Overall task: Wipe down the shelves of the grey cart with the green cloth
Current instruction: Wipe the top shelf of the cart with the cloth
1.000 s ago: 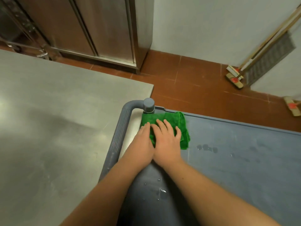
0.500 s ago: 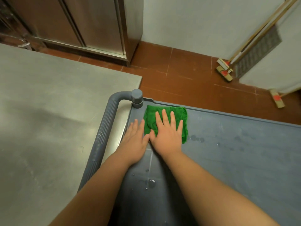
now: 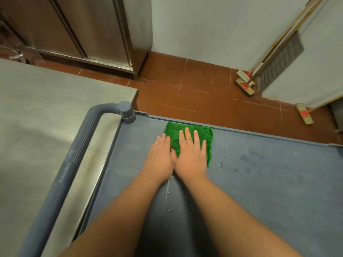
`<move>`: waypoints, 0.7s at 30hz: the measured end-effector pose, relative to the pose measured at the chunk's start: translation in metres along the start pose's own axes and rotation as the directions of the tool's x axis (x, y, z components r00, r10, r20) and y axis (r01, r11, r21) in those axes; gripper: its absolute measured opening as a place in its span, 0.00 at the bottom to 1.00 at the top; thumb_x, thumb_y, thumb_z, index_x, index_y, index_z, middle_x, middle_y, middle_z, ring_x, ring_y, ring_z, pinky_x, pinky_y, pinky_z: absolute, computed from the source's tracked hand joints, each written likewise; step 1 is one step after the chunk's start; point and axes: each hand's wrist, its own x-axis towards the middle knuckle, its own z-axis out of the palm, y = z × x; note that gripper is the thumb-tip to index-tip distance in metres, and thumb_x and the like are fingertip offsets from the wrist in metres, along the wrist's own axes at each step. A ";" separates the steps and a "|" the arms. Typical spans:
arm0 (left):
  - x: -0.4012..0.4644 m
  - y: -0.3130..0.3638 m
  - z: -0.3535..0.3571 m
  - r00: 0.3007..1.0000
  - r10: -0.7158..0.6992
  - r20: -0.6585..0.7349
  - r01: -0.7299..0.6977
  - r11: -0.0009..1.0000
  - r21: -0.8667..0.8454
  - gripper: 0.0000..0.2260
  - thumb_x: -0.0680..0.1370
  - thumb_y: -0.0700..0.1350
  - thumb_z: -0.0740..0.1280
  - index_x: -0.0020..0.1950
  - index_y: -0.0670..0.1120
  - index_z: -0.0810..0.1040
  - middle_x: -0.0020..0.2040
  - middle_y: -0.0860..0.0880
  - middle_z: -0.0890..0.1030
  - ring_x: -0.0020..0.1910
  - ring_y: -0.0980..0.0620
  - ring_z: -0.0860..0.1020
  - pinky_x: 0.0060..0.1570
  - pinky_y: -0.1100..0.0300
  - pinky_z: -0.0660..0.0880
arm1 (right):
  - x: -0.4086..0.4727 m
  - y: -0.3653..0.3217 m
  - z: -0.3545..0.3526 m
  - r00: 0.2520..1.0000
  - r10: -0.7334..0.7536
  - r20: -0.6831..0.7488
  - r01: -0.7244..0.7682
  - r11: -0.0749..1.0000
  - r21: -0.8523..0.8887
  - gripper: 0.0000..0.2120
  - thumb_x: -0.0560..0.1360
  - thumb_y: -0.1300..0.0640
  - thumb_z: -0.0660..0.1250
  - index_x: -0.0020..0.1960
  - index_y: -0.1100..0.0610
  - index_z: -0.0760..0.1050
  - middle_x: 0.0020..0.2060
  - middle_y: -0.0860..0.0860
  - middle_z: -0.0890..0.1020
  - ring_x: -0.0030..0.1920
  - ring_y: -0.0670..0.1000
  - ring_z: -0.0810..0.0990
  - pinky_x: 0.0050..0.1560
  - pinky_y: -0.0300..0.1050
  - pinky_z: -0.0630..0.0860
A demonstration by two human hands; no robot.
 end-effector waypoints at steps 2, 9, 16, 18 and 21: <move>0.001 0.004 0.007 0.998 -0.063 0.003 0.063 0.998 -0.023 0.30 0.79 0.39 0.54 0.79 0.42 0.48 0.80 0.45 0.50 0.79 0.47 0.48 0.77 0.52 0.46 | 0.002 0.021 -0.006 1.000 -0.005 0.012 0.005 1.000 0.011 0.36 0.76 0.43 0.57 0.81 0.52 0.53 0.80 0.49 0.54 0.80 0.53 0.47 0.78 0.58 0.44; 0.017 0.042 0.015 0.991 -0.105 -0.082 0.120 0.971 0.206 0.29 0.78 0.42 0.57 0.78 0.44 0.53 0.80 0.44 0.53 0.78 0.42 0.48 0.76 0.47 0.51 | -0.009 0.117 -0.026 0.983 0.173 -0.055 -0.173 0.985 0.004 0.36 0.75 0.44 0.58 0.80 0.55 0.55 0.80 0.50 0.55 0.80 0.54 0.49 0.79 0.58 0.46; 0.035 0.113 0.065 0.975 0.199 0.094 -0.213 0.961 0.177 0.26 0.79 0.42 0.55 0.78 0.47 0.56 0.80 0.46 0.53 0.78 0.46 0.50 0.76 0.48 0.52 | -0.017 0.164 -0.039 0.990 0.136 -0.042 -0.136 0.991 0.007 0.35 0.74 0.45 0.58 0.80 0.53 0.58 0.79 0.49 0.58 0.80 0.53 0.51 0.79 0.57 0.47; 0.036 0.124 0.076 0.979 0.182 0.091 -0.196 0.961 0.194 0.27 0.79 0.43 0.56 0.78 0.47 0.56 0.79 0.45 0.54 0.78 0.45 0.50 0.76 0.48 0.51 | -0.021 0.187 -0.043 0.989 0.140 -0.041 -0.140 0.990 0.010 0.35 0.74 0.44 0.58 0.79 0.53 0.59 0.79 0.49 0.58 0.80 0.52 0.51 0.79 0.57 0.47; 0.036 0.144 0.087 0.985 0.163 0.062 -0.171 0.973 0.153 0.31 0.76 0.41 0.57 0.79 0.45 0.53 0.79 0.45 0.55 0.78 0.45 0.51 0.76 0.48 0.52 | -0.027 0.224 -0.050 0.988 0.151 -0.040 -0.151 0.988 0.009 0.35 0.75 0.44 0.58 0.80 0.52 0.59 0.80 0.48 0.58 0.80 0.51 0.50 0.79 0.55 0.46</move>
